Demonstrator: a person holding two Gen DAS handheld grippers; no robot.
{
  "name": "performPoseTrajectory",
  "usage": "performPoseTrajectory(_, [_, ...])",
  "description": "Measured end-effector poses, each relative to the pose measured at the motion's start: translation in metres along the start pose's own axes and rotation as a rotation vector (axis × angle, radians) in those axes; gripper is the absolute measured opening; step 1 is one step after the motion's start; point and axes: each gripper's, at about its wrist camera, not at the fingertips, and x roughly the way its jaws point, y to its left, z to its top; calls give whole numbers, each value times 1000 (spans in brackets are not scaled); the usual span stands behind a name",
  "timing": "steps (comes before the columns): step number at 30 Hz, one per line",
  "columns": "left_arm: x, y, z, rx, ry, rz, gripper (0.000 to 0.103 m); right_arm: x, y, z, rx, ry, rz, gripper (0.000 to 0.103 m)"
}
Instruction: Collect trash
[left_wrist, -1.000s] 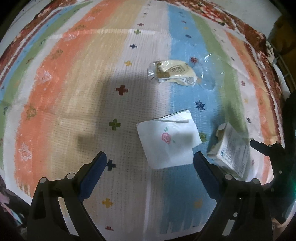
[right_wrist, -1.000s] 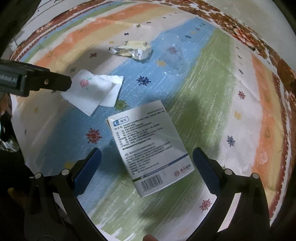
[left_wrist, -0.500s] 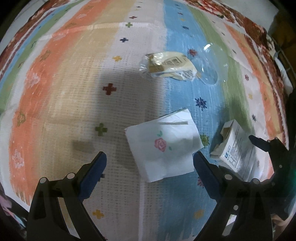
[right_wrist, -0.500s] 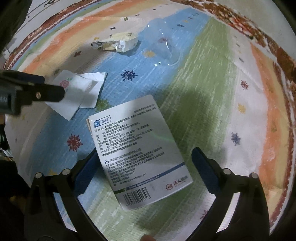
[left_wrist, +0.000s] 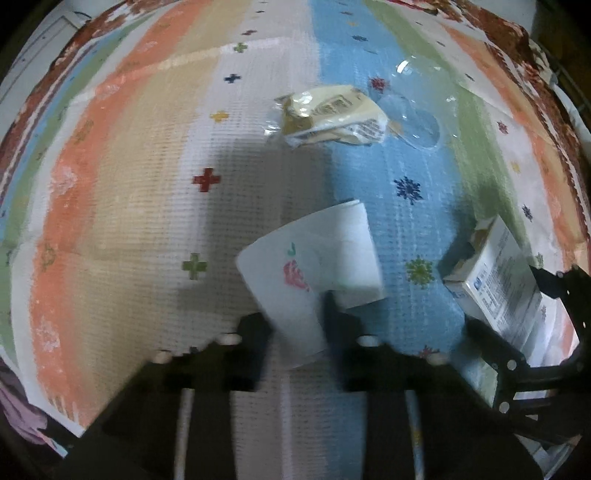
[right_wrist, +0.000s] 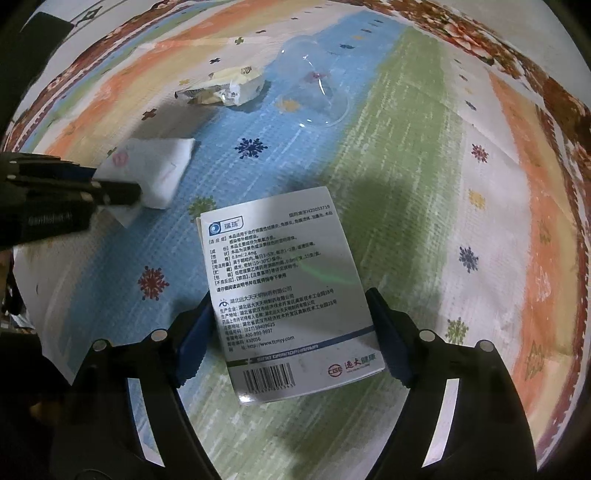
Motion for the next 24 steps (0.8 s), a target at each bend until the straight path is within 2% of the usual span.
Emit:
performPoseTrajectory(2, [-1,3,2,-8,3,-1,8,-1,-1,-2,15,1,8,73])
performPoseTrajectory(5, [-6,9,5,-24,4,-27,5,-5,-4,-4,63,5,39,72])
performPoseTrajectory(11, [-34,16,10,-35,-32,-99,5,-27,5,-10,77,-16,78,72])
performPoseTrajectory(15, [-55,14,5,-25,-60,-143,5,-42,12,-14,64,-18,52,72])
performPoseTrajectory(24, [-89,20,-19,-36,-88,-216,5,-86,8,-28,146,-61,47,71])
